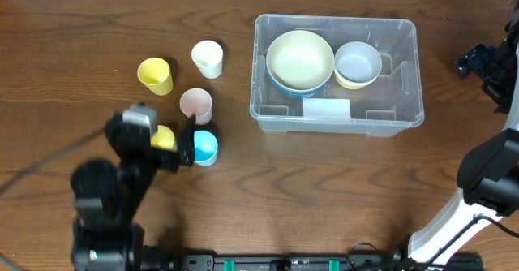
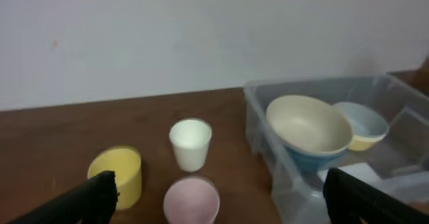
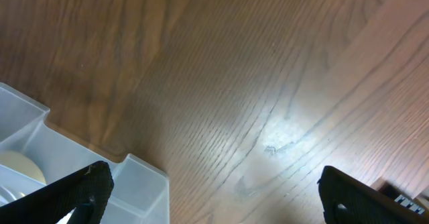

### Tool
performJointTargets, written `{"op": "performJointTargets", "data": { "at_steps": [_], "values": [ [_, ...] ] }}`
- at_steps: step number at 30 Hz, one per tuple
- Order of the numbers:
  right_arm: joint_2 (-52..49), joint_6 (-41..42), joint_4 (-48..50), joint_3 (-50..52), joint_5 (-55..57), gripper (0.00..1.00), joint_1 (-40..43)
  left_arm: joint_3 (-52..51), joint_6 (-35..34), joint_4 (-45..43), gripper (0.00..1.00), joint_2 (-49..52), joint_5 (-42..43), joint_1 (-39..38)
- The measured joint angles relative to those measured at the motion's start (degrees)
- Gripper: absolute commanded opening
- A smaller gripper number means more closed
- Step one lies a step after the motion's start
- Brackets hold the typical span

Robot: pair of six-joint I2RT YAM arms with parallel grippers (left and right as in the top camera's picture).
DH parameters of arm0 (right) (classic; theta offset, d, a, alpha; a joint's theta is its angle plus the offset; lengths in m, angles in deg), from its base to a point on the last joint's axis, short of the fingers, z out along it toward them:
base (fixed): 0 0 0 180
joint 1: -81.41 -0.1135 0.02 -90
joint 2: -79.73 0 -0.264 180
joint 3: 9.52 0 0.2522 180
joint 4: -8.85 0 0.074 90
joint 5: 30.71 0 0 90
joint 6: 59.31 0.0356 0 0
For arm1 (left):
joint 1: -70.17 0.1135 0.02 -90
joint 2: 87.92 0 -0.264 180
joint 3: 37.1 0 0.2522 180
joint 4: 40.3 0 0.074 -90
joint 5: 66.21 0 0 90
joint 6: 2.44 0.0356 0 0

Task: Pack container
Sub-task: 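Reach the left gripper to the yellow cup and grasp it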

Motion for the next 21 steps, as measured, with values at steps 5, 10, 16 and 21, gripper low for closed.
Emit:
{"op": "performJointTargets", "data": {
  "at_steps": [5, 10, 16, 21],
  "values": [
    [0.0, 0.0, 0.02, 0.0, 0.0, 0.99, 0.0, 4.5, -2.99, 6.36, 0.98, 11.74, -0.63, 1.16],
    [0.0, 0.0, 0.02, 0.0, -0.02, 0.98, 0.0, 11.67, -9.86, 21.97, 0.98, 22.34, -3.58, 8.48],
    [0.0, 0.0, 0.02, 0.0, 0.0, 0.99, 0.0, 19.39, -12.85, 27.96, 0.98, 29.35, -4.81, 14.19],
    [0.0, 0.0, 0.02, 0.0, 0.0, 0.99, 0.0, 19.45, -13.73, 34.07, 0.98, 34.34, -4.81, 14.23]
  ]
}}
